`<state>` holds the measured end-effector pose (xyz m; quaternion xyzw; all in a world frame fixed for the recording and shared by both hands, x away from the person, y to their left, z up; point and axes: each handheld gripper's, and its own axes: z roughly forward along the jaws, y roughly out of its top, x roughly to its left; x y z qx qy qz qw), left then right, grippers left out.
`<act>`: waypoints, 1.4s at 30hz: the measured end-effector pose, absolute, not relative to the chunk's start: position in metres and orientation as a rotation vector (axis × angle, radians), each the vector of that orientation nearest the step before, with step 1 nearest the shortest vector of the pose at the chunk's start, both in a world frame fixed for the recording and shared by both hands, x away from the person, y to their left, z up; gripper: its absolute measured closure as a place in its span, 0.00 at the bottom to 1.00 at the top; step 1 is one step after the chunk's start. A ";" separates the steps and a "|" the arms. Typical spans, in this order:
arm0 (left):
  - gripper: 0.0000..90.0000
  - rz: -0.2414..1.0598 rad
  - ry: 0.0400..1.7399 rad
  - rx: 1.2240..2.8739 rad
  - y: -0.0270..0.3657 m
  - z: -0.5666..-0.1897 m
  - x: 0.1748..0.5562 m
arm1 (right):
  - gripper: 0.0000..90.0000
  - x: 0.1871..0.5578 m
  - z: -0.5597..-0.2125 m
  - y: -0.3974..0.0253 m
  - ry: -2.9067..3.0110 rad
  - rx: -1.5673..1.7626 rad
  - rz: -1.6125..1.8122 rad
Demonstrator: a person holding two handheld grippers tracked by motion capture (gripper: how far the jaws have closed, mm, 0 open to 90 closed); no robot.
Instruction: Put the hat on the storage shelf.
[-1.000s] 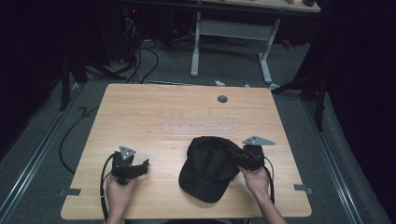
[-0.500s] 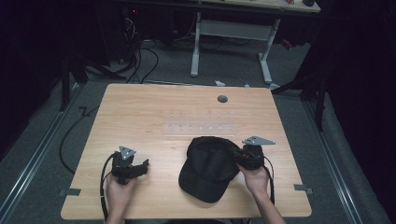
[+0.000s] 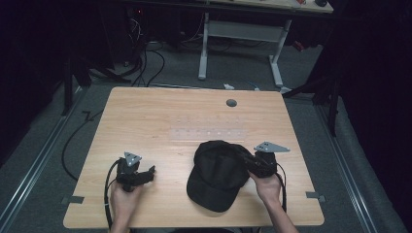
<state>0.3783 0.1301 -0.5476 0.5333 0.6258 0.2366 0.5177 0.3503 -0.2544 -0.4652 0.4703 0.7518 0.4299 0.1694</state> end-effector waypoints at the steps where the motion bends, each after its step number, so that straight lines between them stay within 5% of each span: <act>1: 0.24 0.568 1.502 1.280 0.130 -0.548 0.378 | 0.97 0.350 -0.464 -0.255 2.134 1.340 1.224; 28: 0.18 0.512 1.468 1.332 0.126 -0.547 0.375 | 0.97 0.343 -0.429 -0.265 2.123 1.183 1.292; 42: 0.20 0.166 1.298 1.349 0.104 -0.508 0.354 | 0.97 0.339 -0.413 -0.258 2.152 1.068 1.347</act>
